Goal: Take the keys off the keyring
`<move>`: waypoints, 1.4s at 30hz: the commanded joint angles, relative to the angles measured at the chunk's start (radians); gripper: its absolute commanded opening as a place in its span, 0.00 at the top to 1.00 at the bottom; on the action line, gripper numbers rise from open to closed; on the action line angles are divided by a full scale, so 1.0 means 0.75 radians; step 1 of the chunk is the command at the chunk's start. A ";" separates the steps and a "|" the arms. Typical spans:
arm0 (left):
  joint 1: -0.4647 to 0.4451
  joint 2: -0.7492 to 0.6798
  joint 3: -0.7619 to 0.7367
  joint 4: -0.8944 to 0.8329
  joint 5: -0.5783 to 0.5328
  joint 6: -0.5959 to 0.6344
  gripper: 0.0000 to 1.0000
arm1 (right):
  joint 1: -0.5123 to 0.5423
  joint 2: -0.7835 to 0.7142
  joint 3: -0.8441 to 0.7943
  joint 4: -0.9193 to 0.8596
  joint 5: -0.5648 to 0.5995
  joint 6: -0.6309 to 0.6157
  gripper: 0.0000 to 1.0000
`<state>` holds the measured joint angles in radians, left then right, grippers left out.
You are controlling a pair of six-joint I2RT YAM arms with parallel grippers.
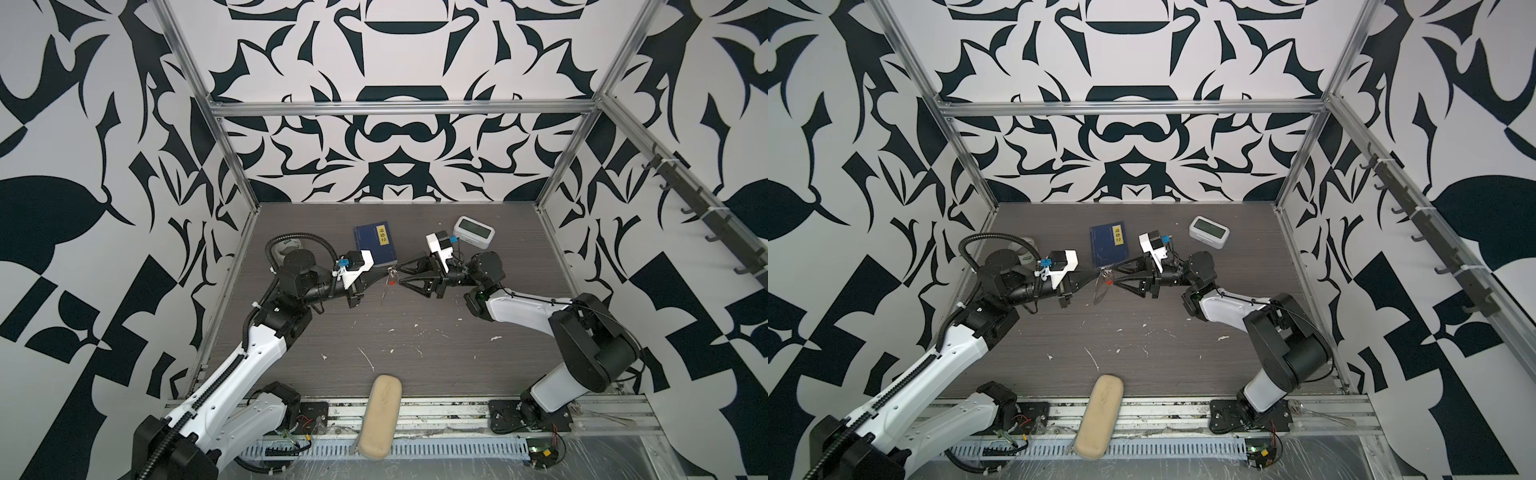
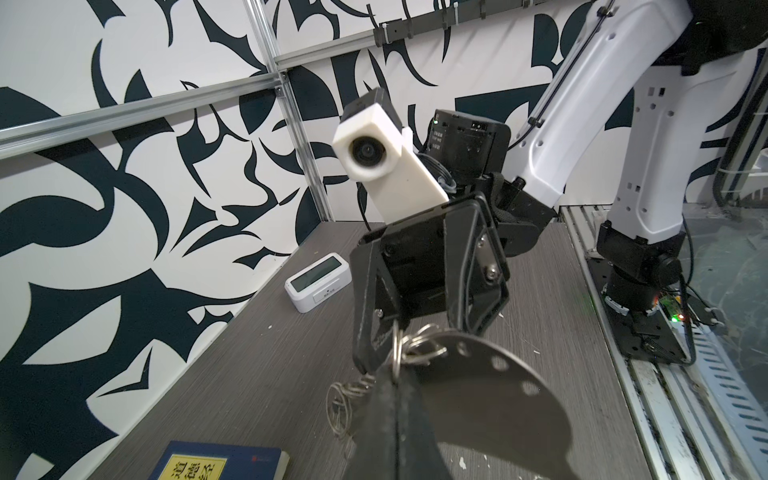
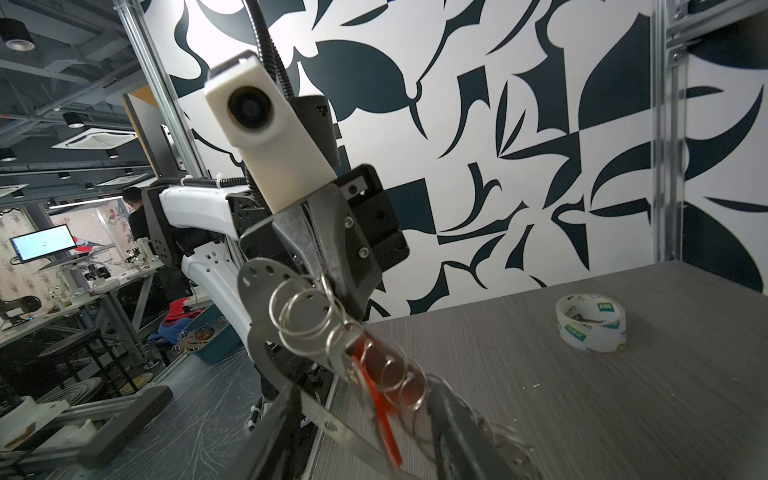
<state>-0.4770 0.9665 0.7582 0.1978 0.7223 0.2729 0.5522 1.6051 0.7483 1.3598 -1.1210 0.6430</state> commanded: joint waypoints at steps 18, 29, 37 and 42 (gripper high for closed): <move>0.006 -0.013 0.008 0.021 -0.002 -0.019 1.00 | 0.052 0.020 0.054 0.087 -0.014 0.026 0.81; 0.007 -0.019 0.004 0.005 -0.010 -0.012 1.00 | 0.073 0.018 0.062 0.084 -0.015 0.037 0.92; 0.020 -0.048 0.000 -0.039 -0.002 0.012 1.00 | 0.005 -0.055 0.016 -0.014 -0.062 -0.010 1.00; 0.025 -0.045 -0.001 -0.044 0.010 0.026 1.00 | -0.065 -0.207 0.037 -0.499 -0.111 -0.292 1.00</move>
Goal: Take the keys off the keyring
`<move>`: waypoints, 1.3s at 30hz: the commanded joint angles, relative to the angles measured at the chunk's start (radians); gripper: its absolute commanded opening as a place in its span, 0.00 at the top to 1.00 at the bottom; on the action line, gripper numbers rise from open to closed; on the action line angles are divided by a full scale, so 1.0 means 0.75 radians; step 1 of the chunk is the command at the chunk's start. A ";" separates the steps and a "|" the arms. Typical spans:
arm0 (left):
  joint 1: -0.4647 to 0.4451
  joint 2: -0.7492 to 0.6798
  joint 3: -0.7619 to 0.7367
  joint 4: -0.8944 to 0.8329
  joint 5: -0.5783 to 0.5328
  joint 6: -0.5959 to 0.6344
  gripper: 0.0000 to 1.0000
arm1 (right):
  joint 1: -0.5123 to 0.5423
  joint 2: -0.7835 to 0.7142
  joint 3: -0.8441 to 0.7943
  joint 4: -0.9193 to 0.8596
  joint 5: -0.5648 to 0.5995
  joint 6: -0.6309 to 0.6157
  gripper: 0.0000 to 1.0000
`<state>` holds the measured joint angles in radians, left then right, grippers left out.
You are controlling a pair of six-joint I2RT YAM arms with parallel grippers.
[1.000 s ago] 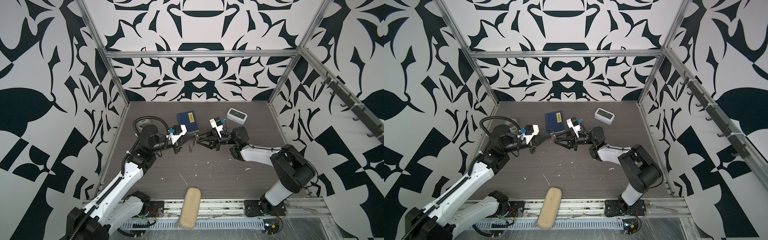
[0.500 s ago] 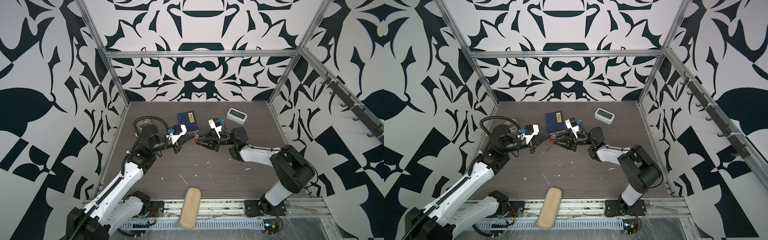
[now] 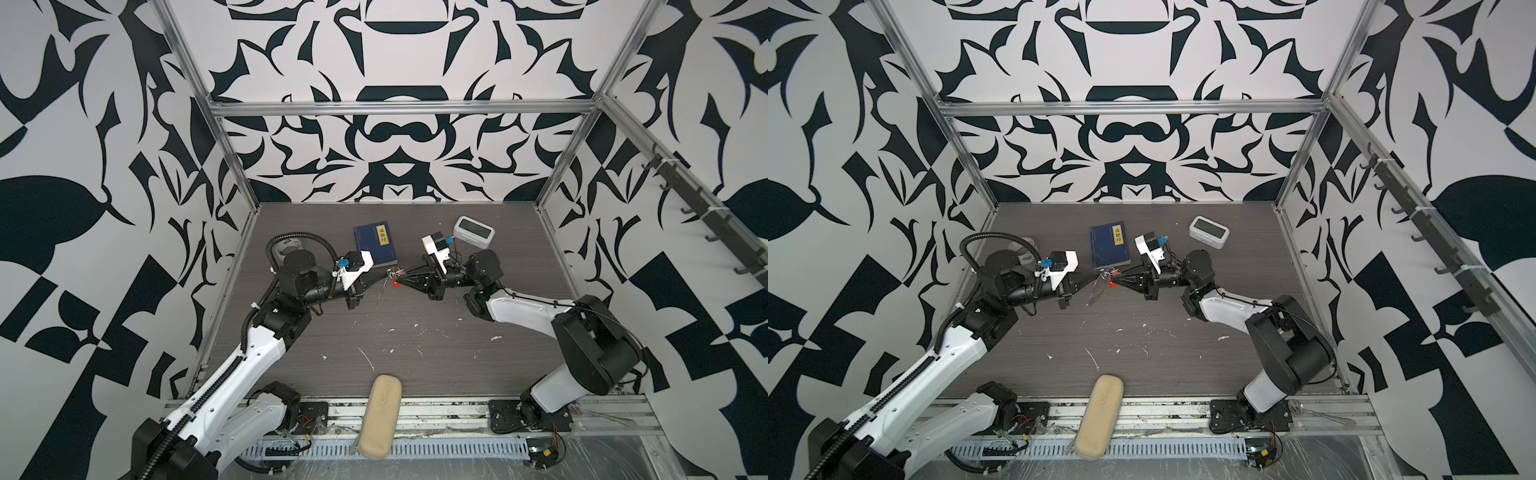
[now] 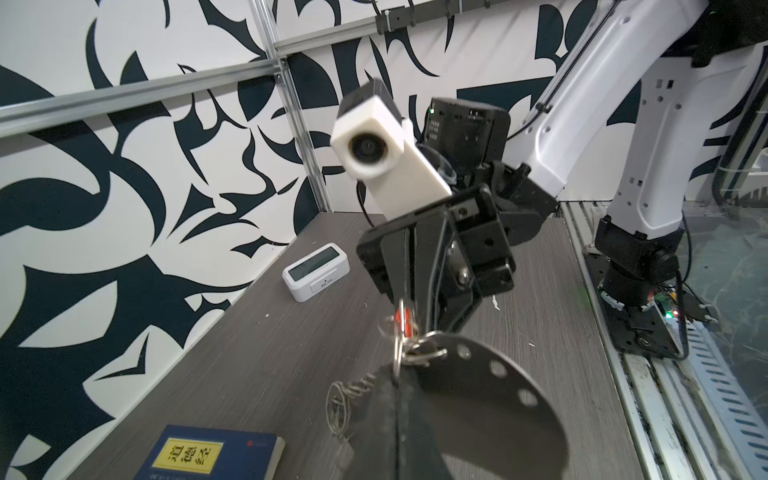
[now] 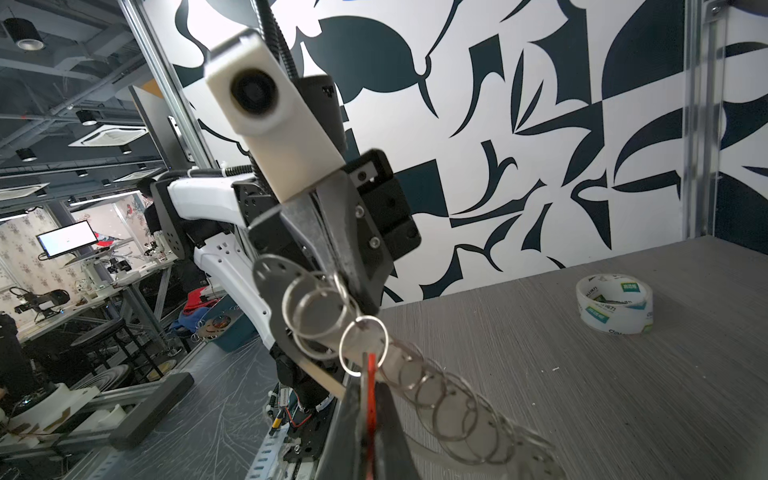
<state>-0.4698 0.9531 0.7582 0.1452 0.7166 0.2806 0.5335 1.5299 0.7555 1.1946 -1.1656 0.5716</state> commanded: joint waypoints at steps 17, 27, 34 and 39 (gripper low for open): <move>0.017 0.035 0.086 -0.147 0.138 0.298 1.00 | -0.051 -0.303 0.574 -2.050 0.192 -1.408 1.00; 0.016 0.123 0.245 -0.347 0.179 0.408 1.00 | 0.019 -0.297 0.829 -2.379 0.548 -1.706 1.00; 0.016 0.178 0.296 -0.392 0.186 0.474 1.00 | 0.113 -0.318 0.905 -2.360 0.671 -1.802 1.00; 0.017 0.193 0.316 -0.372 0.197 0.523 1.00 | 0.138 -0.248 1.055 -2.473 0.616 -1.856 1.00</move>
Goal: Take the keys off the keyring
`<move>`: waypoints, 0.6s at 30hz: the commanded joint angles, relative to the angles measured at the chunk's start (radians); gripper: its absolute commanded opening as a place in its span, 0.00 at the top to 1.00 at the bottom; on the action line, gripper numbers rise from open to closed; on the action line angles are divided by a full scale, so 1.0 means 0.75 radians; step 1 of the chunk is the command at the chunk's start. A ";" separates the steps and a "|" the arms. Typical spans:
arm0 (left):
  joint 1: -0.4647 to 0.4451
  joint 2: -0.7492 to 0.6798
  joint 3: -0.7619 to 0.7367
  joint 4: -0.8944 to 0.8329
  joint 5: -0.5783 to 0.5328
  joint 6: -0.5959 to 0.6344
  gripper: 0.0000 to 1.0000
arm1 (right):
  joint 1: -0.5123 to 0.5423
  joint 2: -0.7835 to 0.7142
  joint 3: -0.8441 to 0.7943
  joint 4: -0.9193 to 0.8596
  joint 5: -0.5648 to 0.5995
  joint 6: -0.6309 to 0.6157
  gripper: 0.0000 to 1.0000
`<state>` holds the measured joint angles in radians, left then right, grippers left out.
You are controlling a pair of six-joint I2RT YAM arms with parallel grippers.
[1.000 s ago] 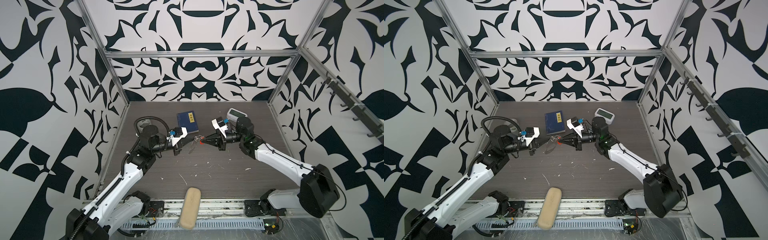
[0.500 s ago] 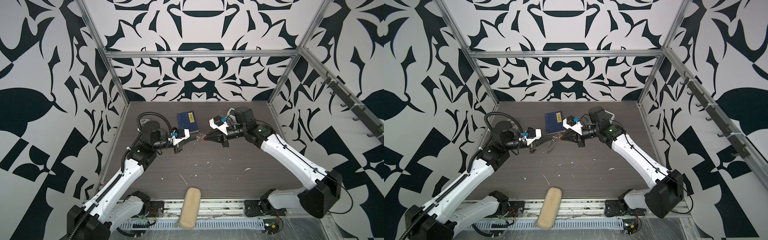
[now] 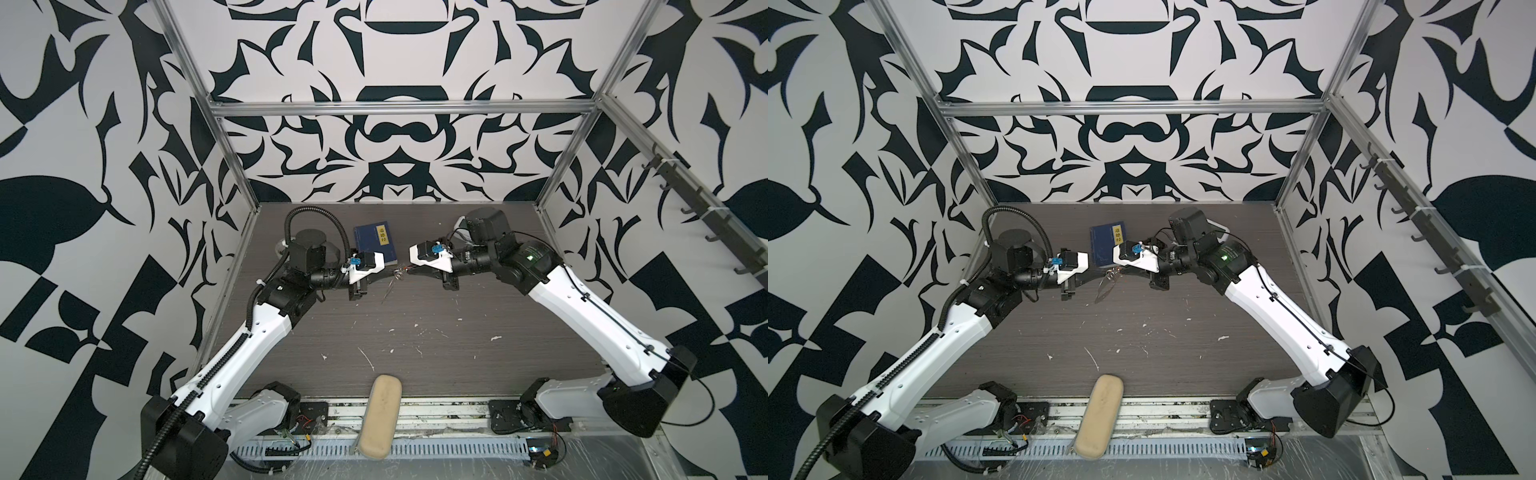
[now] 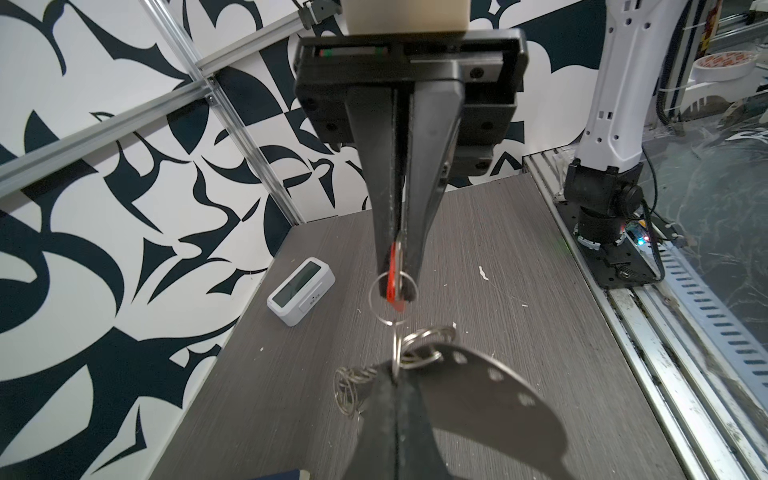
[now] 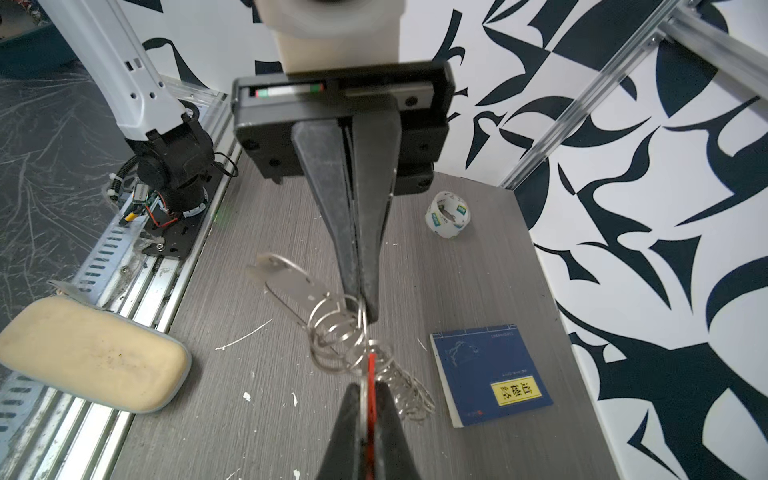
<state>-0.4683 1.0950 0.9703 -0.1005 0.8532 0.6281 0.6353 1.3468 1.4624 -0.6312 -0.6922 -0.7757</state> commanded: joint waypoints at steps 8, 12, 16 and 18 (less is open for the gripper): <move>0.015 -0.026 0.002 0.000 0.050 0.174 1.00 | 0.005 0.053 0.209 -0.105 0.035 -0.153 1.00; 0.015 -0.031 0.005 -0.024 0.055 0.211 1.00 | 0.004 0.093 0.289 -0.178 0.035 -0.192 1.00; 0.015 -0.012 0.032 -0.036 0.064 0.214 1.00 | 0.008 0.145 0.386 -0.238 0.010 -0.209 1.00; 0.015 0.002 0.045 -0.040 0.073 0.213 1.00 | 0.017 0.170 0.425 -0.274 -0.005 -0.217 1.00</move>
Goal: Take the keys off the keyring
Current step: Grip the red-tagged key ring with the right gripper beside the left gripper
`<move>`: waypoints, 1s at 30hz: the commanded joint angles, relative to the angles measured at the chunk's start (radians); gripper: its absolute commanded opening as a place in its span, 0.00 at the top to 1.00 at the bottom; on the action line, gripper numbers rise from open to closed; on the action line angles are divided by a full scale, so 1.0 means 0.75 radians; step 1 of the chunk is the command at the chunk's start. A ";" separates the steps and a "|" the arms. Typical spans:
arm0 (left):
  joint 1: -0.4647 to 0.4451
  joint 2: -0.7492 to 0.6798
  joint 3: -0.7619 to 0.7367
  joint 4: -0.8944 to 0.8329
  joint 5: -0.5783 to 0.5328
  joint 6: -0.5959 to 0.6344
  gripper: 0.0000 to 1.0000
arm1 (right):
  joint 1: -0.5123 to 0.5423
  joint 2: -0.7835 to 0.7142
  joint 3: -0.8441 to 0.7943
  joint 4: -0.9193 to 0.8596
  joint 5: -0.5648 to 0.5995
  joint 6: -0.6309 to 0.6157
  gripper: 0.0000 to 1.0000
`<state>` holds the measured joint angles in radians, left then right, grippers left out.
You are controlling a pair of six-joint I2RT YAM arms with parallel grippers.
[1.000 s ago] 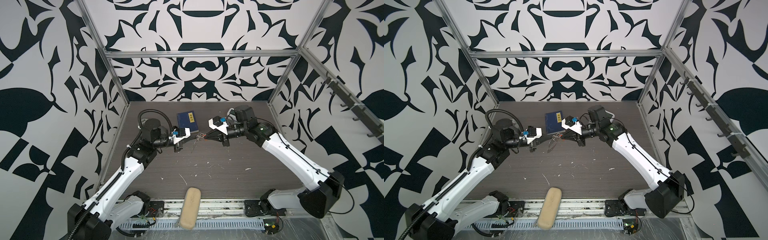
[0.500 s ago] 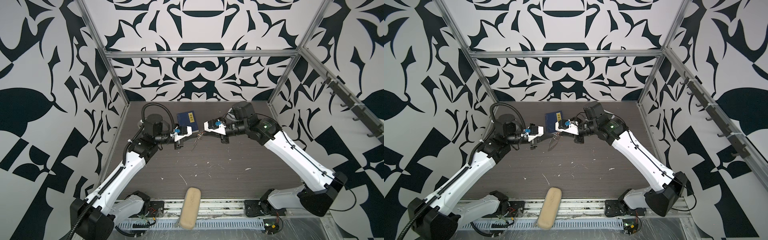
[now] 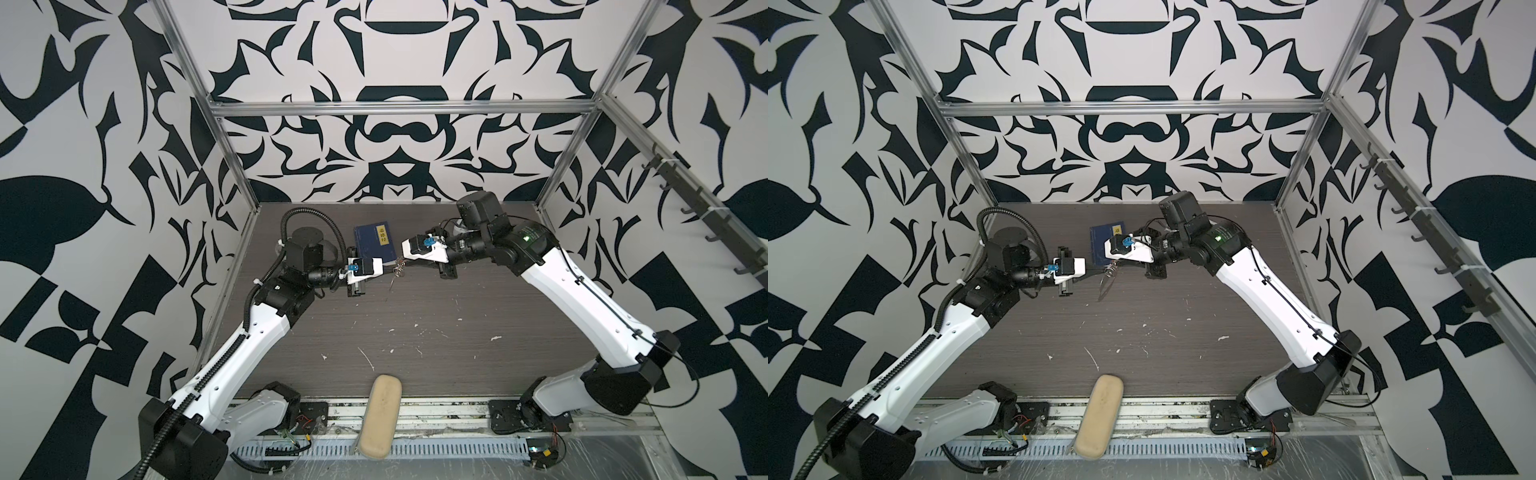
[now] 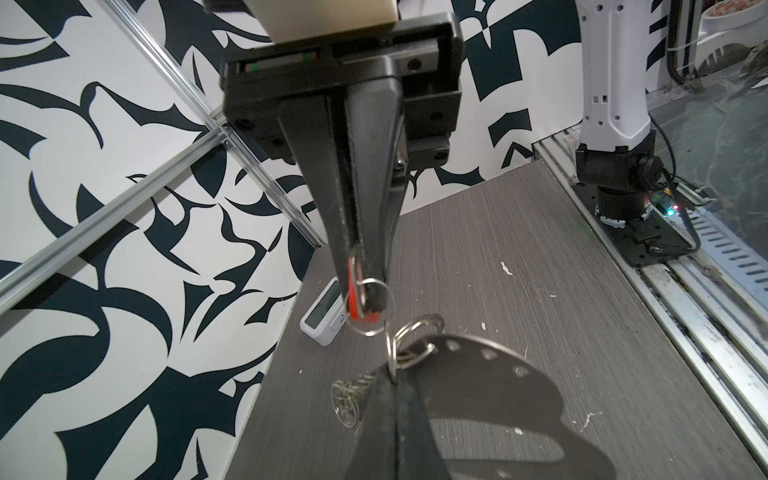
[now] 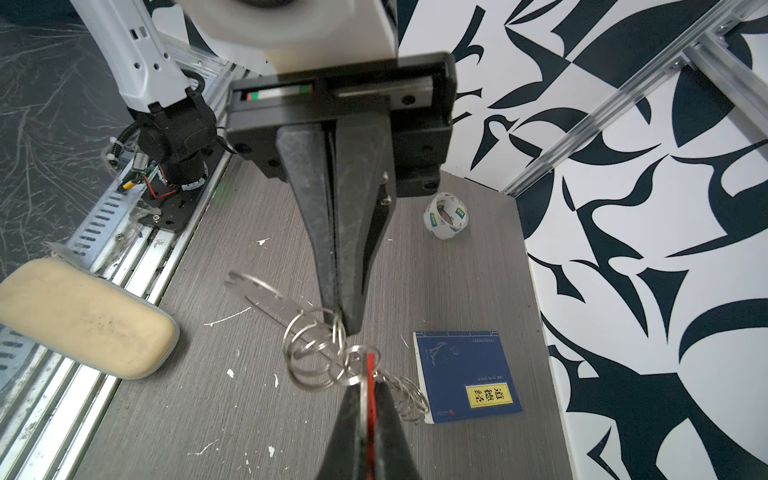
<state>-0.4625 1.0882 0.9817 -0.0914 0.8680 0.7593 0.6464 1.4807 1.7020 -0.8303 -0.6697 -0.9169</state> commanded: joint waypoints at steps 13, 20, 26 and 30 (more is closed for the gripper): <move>0.003 0.080 0.103 -0.050 0.086 0.074 1.00 | 0.048 0.072 0.225 -0.070 -0.015 -0.061 1.00; -0.017 0.095 0.118 -0.031 0.077 0.086 1.00 | 0.069 0.149 0.344 -0.138 0.042 -0.035 1.00; -0.019 0.079 0.051 0.212 0.064 -0.105 1.00 | 0.083 0.181 0.321 -0.143 0.095 -0.015 1.00; -0.019 0.076 0.002 0.372 0.073 -0.209 1.00 | 0.082 0.164 0.274 -0.082 0.099 0.000 1.00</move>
<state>-0.4633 1.1542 0.9985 0.0330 0.8856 0.6792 0.6933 1.6108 1.9152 -0.9653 -0.5964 -0.9421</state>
